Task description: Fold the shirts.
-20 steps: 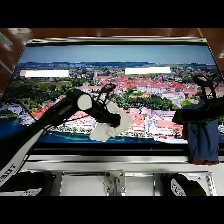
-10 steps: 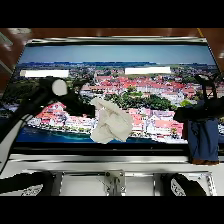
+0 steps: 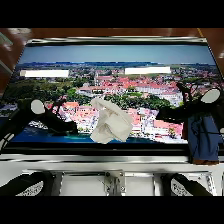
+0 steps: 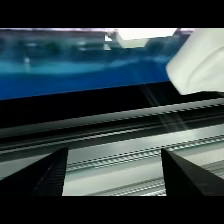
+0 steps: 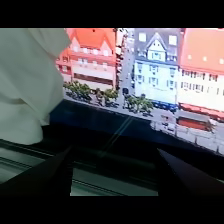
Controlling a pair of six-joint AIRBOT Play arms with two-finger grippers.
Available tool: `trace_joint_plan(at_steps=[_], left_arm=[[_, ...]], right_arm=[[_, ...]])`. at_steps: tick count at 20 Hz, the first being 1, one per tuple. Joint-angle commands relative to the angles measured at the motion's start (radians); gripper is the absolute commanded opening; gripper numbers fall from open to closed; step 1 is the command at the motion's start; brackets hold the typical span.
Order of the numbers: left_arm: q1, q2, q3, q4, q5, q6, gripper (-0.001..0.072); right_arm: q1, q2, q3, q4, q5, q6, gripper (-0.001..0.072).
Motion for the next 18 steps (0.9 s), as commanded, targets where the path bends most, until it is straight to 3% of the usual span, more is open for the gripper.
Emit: trace_joint_plan(at_steps=[1,4,6,11,13,15,16,17,18], left_arm=[[0.006,0.012,-0.184,-0.260,0.239,0.074,0.0709],[-0.022,-0.033,-0.218,-0.312,0.335,0.097,0.0709],[-0.051,-0.085,-0.218,-0.408,0.378,0.179,0.0709],[-0.113,-0.212,-0.215,-0.624,0.504,0.286,0.0709],[-0.123,-0.246,-0.215,-0.730,0.529,0.362,0.0679],[-0.124,-0.262,-0.215,-0.800,0.545,0.391,0.0276],[-0.122,-0.262,-0.215,-0.808,0.548,0.391,0.0125],[-0.123,-0.260,-0.214,-0.808,0.547,0.392,0.0059],[-0.123,-0.256,-0.214,-0.807,0.541,0.403,0.0039]], right_arm=[[0.001,-0.109,-0.009,0.198,-0.066,-0.009,0.0598],[0.013,-0.165,-0.009,0.222,-0.060,-0.015,0.0597],[0.051,-0.190,-0.009,0.219,-0.072,-0.015,0.0597],[0.154,-0.229,-0.009,0.219,-0.139,0.003,0.0598],[0.164,-0.236,-0.009,0.222,-0.149,0.019,0.0598],[0.165,-0.241,-0.011,0.220,-0.144,0.023,0.0598],[0.169,-0.244,-0.018,0.222,-0.146,0.031,0.0598],[0.180,-0.246,-0.030,0.227,-0.153,0.034,0.0598],[0.197,-0.253,-0.045,0.226,-0.171,0.035,0.0598]])
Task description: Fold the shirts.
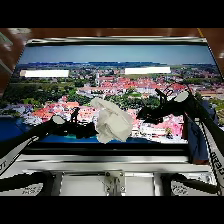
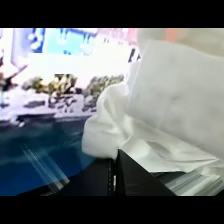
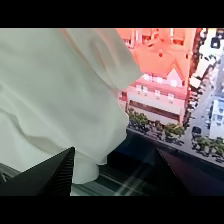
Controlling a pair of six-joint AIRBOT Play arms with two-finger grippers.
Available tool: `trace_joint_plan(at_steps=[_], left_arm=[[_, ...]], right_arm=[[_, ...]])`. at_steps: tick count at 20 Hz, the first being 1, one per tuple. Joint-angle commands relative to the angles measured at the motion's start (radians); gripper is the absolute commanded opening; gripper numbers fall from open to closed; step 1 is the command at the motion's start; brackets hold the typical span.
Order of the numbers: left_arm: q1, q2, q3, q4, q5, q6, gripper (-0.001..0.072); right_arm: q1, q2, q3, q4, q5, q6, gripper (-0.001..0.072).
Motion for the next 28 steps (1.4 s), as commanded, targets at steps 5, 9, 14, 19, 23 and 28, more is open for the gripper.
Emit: trace_joint_plan(at_steps=[5,9,14,19,23,28], left_arm=[[-0.003,0.036,0.000,-0.022,-0.060,0.111,0.0039],[-0.002,0.057,0.000,-0.002,-0.072,0.110,0.0039],[0.006,0.088,0.005,-0.001,-0.076,0.111,0.0039],[0.074,0.346,0.145,0.016,-0.106,0.177,0.0037],[0.163,0.626,0.410,0.036,-0.061,0.177,0.0038],[0.209,0.803,0.724,0.227,0.014,0.121,0.0037]], right_arm=[[0.104,-0.101,-0.059,0.043,-0.111,0.043,0.0598],[0.169,-0.149,-0.059,0.157,-0.173,0.032,0.0589],[0.175,-0.139,-0.018,0.150,-0.164,-0.038,0.0070],[0.158,0.079,0.175,0.127,-0.168,-0.250,0.0069],[0.158,0.327,0.360,0.063,-0.277,-0.253,0.0069],[0.159,0.542,0.517,0.053,-0.391,-0.190,0.0069]])
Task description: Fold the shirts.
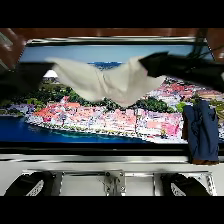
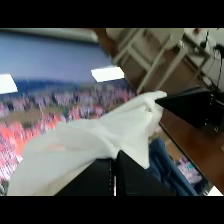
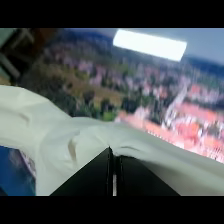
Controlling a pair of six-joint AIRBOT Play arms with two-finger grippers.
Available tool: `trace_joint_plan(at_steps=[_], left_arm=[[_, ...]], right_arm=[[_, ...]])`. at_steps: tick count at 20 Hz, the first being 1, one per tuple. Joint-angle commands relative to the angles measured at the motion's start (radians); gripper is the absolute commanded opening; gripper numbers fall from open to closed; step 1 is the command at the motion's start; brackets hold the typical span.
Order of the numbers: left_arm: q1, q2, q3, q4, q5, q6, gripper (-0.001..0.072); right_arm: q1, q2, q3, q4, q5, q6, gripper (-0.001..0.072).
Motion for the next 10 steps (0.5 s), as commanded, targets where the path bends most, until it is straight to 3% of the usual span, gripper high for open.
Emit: trace_joint_plan(at_steps=[1,4,6,10], left_arm=[[0.024,0.104,0.200,0.122,0.040,-0.062,0.0038],[0.024,0.104,0.254,0.157,-0.038,-0.068,0.0038],[0.024,0.104,0.261,0.306,-0.153,-0.179,0.0038],[0.024,0.103,0.255,0.698,-0.521,-0.371,0.0038]], right_arm=[[0.001,0.143,0.109,-0.005,-0.102,0.059,0.0069],[0.001,0.202,0.167,-0.015,-0.066,0.100,0.0070],[0.001,0.241,0.192,-0.117,0.019,0.142,0.0069],[0.000,0.307,0.195,-0.463,0.308,0.324,0.0070]])
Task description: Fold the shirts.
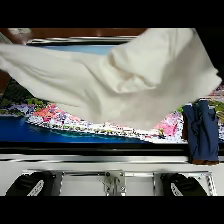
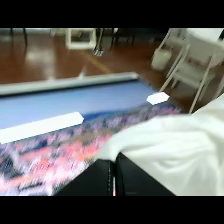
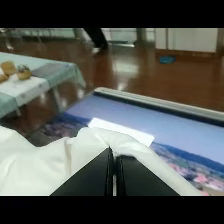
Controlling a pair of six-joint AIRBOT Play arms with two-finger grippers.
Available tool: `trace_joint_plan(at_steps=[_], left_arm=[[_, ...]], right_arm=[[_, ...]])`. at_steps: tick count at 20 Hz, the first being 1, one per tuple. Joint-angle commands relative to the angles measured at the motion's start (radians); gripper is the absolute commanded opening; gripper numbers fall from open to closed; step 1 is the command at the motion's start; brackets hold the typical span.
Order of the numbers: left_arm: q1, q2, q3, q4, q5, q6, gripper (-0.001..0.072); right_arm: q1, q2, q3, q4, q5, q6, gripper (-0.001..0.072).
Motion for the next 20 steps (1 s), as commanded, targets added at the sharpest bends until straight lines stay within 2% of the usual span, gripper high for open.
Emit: trace_joint_plan(at_steps=[1,3,5,8,9,12,15,17,20], left_arm=[[0.001,0.005,0.001,0.352,-0.335,-0.175,0.0038],[0.001,0.006,-0.035,0.418,-0.436,-0.229,0.0038],[0.001,0.005,-0.090,0.425,-0.451,-0.263,0.0038],[0.001,0.005,-0.175,0.425,-0.451,-0.336,0.0038],[0.001,0.005,-0.199,0.425,-0.448,-0.335,0.0038],[0.001,-0.008,-0.299,0.425,-0.368,-0.336,0.0038],[0.001,-0.064,-0.415,0.414,-0.225,-0.377,0.0038],[0.001,-0.137,-0.488,0.358,-0.099,-0.377,0.0038],[0.000,-0.286,-0.538,0.257,0.035,-0.375,0.0038]], right_arm=[[0.000,0.042,0.013,-0.267,0.312,0.167,0.0070],[0.001,0.005,0.008,-0.229,0.525,0.236,0.0069],[0.001,-0.033,-0.057,-0.118,0.652,0.292,0.0069],[0.001,-0.041,-0.291,-0.046,0.654,0.288,0.0069],[0.001,-0.042,-0.387,-0.054,0.614,0.283,0.0069],[0.001,-0.074,-0.626,-0.062,0.350,0.284,0.0069],[0.001,-0.225,-0.741,0.014,0.090,0.248,0.0070],[0.001,-0.373,-0.742,0.103,0.005,0.130,0.0070],[0.001,-0.573,-0.742,0.161,-0.046,0.082,0.0085]])
